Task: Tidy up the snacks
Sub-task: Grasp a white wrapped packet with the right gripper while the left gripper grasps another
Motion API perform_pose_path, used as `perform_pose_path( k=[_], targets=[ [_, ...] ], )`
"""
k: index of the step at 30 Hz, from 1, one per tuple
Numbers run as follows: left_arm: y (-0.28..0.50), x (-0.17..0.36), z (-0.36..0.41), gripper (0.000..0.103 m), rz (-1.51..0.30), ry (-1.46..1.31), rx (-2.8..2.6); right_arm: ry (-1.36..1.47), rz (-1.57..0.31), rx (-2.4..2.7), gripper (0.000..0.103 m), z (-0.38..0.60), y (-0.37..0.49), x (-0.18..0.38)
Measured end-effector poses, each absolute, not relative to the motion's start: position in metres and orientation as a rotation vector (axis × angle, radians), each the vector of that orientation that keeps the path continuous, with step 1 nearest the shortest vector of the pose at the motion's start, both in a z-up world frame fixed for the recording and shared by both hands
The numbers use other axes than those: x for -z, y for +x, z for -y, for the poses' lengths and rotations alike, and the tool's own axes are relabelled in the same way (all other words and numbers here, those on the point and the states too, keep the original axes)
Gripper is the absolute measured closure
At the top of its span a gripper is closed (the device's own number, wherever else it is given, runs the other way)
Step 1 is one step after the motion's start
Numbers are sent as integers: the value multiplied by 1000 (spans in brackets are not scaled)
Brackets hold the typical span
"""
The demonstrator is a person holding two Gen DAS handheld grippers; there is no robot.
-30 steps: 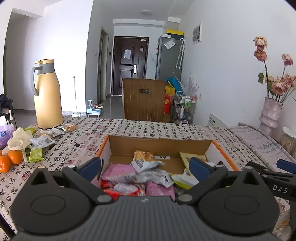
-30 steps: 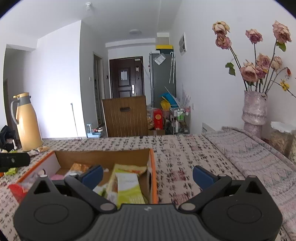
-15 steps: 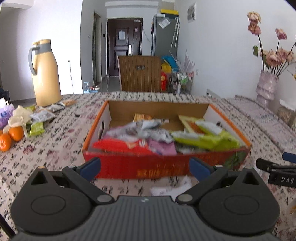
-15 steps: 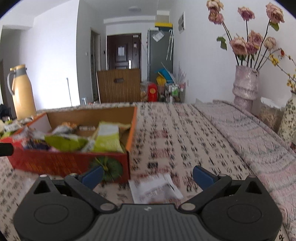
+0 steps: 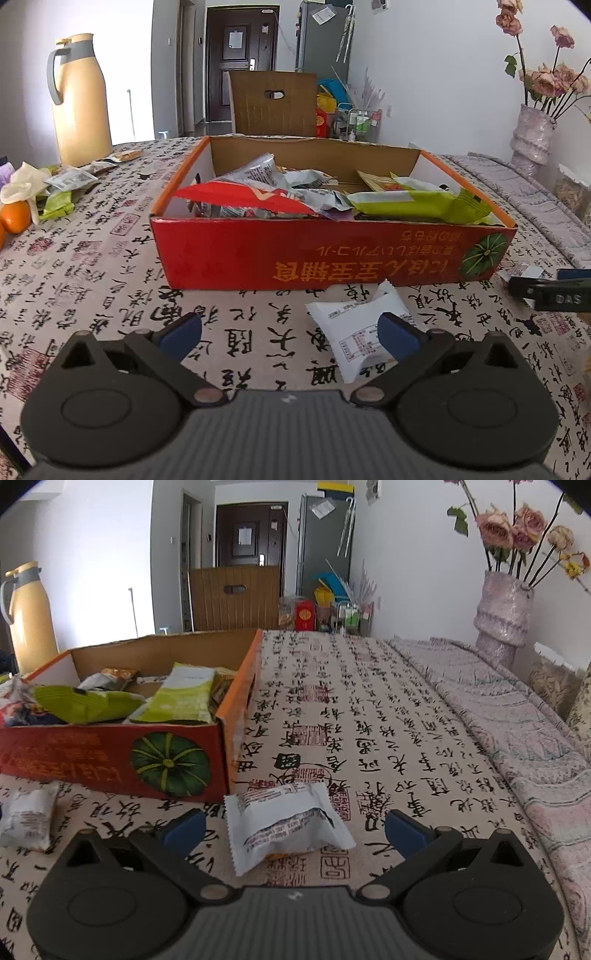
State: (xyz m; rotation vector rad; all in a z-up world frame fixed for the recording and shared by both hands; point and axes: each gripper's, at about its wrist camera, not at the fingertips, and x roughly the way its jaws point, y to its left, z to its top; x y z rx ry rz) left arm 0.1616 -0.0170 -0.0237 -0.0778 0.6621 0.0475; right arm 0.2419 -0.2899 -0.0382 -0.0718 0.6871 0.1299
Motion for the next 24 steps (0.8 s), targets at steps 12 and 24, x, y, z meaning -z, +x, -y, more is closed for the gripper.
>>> perform_pose_path(
  k=[12, 24],
  targets=[
    [163, 29, 16, 0, -674, -95, -35, -35, -709, -148, 30, 289, 255, 51],
    [165, 28, 16, 0, -686, -88, -49, -81, -589, -166, 52, 283, 222, 39]
  ],
)
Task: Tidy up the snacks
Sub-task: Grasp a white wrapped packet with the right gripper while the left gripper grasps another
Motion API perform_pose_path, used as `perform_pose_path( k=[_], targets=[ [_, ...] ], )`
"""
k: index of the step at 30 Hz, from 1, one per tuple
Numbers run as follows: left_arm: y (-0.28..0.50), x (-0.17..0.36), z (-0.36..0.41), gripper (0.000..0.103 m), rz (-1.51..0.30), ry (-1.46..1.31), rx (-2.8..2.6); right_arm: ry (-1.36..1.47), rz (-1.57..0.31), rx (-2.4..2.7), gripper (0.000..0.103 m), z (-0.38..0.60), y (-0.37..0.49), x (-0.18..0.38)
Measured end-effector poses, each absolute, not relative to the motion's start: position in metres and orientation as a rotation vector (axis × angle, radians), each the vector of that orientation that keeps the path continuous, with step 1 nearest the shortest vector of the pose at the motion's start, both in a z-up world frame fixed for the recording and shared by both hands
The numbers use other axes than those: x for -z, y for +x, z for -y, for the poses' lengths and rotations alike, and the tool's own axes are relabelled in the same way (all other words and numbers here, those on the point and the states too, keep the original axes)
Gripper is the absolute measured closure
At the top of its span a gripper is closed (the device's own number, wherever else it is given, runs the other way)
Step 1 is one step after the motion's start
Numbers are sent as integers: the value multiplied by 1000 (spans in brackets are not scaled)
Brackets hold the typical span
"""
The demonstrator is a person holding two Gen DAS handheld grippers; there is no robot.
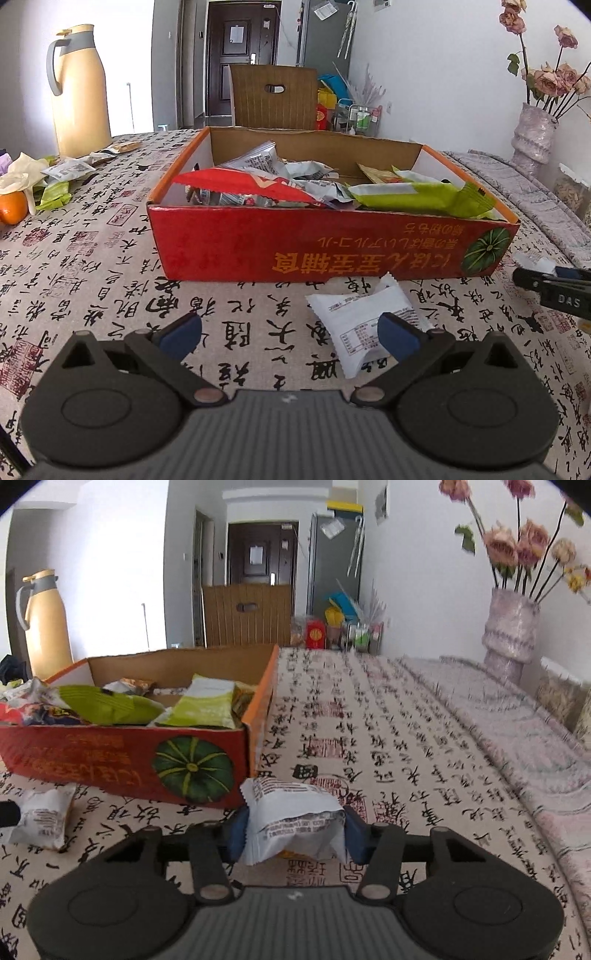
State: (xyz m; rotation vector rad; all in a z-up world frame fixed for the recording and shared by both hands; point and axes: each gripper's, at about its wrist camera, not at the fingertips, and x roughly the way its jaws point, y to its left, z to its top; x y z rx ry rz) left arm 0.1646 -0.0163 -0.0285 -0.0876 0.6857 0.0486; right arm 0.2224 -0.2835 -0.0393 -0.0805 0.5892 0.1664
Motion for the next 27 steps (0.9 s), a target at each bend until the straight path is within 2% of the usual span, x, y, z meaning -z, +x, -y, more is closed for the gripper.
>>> perform_pose_path(
  k=[12, 27],
  targets=[
    [175, 9, 52, 0, -732, -48, -15, -24, -470, -131, 51, 294, 202, 34],
    [211, 30, 82, 0, -879, -95, -182, 40, -432, -137, 51, 305, 197, 34]
  ],
)
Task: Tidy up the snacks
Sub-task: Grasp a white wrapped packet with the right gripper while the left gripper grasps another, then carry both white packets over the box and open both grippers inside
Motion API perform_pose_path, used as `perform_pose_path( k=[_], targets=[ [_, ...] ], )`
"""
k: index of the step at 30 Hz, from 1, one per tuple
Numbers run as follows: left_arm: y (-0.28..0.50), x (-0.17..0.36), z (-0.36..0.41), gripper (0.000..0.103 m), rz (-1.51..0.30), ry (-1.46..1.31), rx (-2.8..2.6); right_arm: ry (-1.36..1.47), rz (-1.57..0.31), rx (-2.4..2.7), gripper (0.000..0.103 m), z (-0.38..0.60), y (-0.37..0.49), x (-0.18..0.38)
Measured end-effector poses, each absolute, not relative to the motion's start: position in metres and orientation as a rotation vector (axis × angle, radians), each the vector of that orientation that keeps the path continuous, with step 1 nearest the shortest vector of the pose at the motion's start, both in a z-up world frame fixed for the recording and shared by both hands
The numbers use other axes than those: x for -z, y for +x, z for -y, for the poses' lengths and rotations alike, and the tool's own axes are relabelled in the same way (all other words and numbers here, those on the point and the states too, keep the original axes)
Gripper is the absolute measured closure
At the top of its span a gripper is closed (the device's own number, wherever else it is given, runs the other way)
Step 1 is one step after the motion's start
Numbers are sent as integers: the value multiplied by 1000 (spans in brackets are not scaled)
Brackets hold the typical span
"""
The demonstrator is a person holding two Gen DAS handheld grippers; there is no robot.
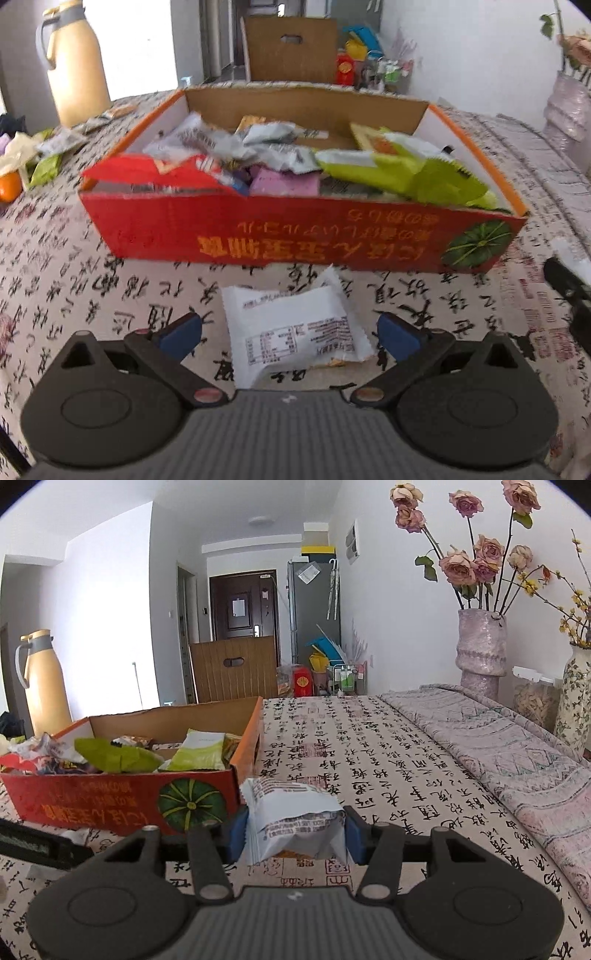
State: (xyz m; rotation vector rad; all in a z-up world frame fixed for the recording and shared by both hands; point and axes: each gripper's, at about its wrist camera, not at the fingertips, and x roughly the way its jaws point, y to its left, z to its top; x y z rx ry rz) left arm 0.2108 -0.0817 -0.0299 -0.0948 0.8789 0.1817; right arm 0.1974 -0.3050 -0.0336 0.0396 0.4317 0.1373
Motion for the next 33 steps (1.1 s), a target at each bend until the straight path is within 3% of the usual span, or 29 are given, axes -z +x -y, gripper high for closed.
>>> perform_pose_path(
  k=[9, 12, 18, 22, 23, 33],
  targets=[
    [213, 40, 85, 1, -877, -73, -190, 44, -432, -138, 51, 305, 198, 34],
    [210, 38, 87, 16, -857, -66, -175, 46, -434, -137, 51, 304, 198, 34],
    [201, 33, 95, 58, -812, -15, -122, 47, -439, -137, 51, 304, 199, 34],
    [197, 32, 99, 68, -803, 9, -107, 45, -448, -138, 51, 304, 201, 35],
    [196, 32, 99, 80, -802, 11, -102, 44, -449, -138, 51, 304, 201, 35],
    [180, 23, 88, 82, -759, -2, -66, 27, -443, -130, 51, 301, 200, 34]
  ],
)
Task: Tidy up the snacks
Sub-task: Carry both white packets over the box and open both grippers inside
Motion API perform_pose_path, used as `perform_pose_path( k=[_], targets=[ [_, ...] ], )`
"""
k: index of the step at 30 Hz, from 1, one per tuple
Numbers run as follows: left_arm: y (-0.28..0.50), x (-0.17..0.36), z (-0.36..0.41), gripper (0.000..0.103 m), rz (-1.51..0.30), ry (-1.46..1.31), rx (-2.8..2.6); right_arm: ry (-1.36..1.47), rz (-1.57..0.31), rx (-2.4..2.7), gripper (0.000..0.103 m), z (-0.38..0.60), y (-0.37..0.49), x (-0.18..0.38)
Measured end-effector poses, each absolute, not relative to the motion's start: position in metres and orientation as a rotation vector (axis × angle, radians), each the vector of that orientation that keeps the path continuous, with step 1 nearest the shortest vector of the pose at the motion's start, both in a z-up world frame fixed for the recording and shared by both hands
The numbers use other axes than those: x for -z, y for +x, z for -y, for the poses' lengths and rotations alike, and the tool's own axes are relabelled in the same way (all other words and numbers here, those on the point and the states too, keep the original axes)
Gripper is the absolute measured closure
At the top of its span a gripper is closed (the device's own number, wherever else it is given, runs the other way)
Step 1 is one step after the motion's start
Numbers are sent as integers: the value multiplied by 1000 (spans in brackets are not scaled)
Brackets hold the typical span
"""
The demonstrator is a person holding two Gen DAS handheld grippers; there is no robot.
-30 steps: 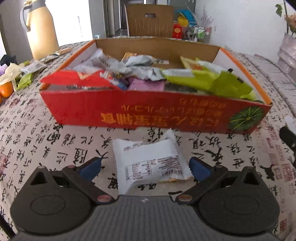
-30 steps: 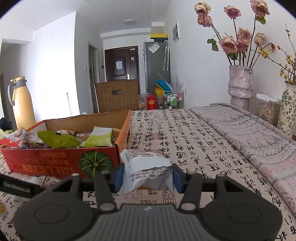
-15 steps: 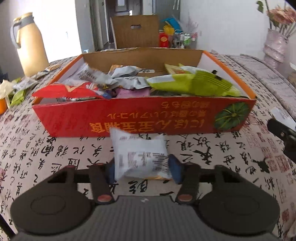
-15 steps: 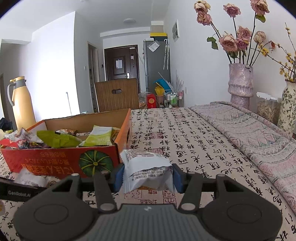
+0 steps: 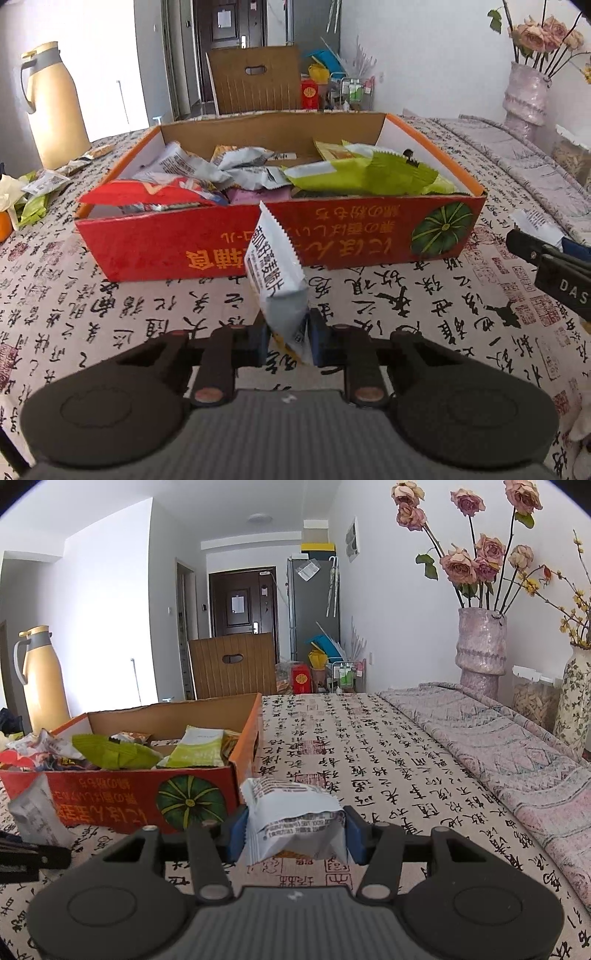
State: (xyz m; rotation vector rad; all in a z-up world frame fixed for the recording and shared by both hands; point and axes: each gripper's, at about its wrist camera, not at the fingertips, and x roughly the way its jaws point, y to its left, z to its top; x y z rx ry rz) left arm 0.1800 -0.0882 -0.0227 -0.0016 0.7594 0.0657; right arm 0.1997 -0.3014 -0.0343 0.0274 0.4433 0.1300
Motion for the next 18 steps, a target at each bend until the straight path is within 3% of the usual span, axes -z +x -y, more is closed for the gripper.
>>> perform_pose_path(
  k=[18],
  targets=[
    [160, -48, 71, 82, -542, -14, -2, 37, -303, -197, 51, 277, 185, -17]
  ],
)
